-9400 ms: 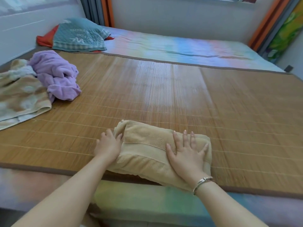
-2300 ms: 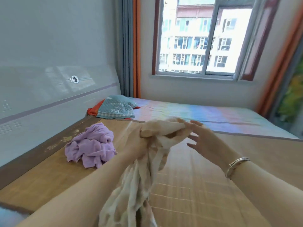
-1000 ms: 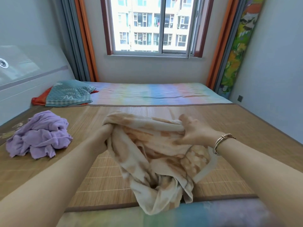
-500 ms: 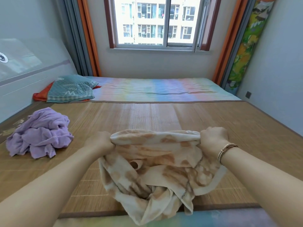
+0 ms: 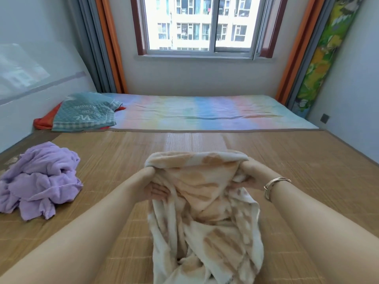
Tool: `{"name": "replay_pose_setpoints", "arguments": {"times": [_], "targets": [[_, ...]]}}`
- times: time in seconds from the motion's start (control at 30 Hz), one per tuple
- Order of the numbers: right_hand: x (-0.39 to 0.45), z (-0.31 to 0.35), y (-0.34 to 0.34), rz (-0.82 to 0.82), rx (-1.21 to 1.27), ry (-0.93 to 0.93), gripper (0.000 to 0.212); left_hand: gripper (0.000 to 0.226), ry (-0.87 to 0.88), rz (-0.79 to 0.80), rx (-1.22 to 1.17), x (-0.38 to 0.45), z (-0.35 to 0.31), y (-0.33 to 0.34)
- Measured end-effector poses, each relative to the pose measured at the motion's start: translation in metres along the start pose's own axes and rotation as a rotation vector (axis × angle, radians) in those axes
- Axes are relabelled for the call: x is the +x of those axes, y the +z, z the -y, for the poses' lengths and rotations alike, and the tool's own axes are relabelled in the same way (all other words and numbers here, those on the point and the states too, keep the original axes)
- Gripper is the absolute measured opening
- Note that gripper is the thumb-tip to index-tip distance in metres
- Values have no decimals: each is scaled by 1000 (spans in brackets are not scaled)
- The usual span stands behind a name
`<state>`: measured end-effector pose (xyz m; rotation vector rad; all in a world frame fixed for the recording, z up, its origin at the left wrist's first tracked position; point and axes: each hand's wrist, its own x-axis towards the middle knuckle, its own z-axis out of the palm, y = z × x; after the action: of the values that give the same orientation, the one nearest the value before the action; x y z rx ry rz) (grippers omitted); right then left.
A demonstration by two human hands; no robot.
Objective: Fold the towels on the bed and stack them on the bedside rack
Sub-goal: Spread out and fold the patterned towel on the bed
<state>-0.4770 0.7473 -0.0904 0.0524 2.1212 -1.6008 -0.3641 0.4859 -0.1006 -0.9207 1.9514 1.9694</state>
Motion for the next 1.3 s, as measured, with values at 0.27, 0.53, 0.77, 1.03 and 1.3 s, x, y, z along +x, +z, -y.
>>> {"name": "replay_pose_setpoints", "arguments": {"times": [0.27, 0.53, 0.77, 1.03, 1.3], "targets": [[14, 189, -29, -437, 260, -888, 27, 25, 990, -402, 28, -27, -218, -18], [-16, 163, -48, -610, -89, -1023, 18, 32, 1072, -547, 326, -64, -170, -57], [-28, 5, -37, -527, -767, -639, 30, 25, 492, -315, 1121, -32, 6, -74], [-66, -183, -2, -170, -1328, -285, 47, 38, 273, -98, 1687, -15, 178, -28], [-96, -205, -18, -101, -1444, -404, 39, 20, 428, -12, 1473, -24, 200, -14]]}}
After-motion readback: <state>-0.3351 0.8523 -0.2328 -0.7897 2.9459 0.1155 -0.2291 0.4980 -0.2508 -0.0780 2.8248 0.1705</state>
